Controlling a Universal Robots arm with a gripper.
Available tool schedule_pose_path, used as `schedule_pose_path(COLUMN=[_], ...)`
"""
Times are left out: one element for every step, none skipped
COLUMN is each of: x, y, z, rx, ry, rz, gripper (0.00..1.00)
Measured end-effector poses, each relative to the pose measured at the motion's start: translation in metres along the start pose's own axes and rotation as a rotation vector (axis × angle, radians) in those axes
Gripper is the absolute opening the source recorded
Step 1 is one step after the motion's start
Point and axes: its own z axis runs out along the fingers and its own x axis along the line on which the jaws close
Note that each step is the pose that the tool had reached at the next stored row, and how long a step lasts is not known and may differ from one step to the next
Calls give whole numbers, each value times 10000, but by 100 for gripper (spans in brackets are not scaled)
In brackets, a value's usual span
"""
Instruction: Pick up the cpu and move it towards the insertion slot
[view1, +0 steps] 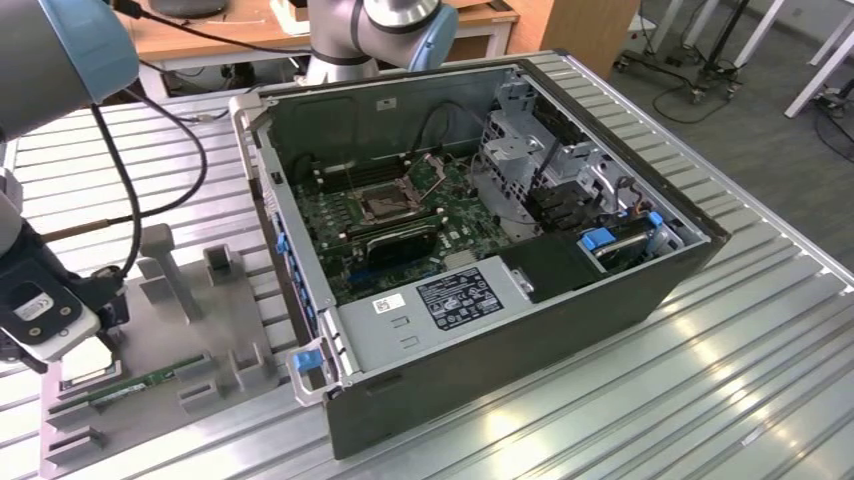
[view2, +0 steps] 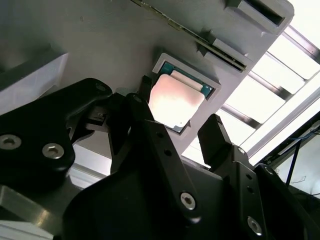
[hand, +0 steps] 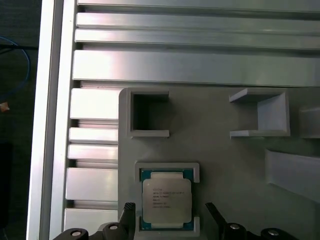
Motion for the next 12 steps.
schedule_pose_path(x=[0, 0, 0, 0, 0, 0, 0, 0, -1, -1, -2, -1], y=[-1, -1, 0, 1, 3, 6, 10, 17, 22, 24, 24, 25], z=[18, 34, 45, 52, 55, 59, 63, 68, 73, 76, 81, 89], rx=[0, 0, 0, 0, 1, 1, 2, 0, -1, -1, 0, -1], ry=[0, 0, 0, 0, 1, 2, 1, -1, -2, -1, 0, 0], rz=[0, 0, 0, -1, 0, 0, 0, 1, 0, -1, -2, -1], gripper=[65, 65, 65, 65, 65, 65, 65, 65, 65, 65, 65, 65])
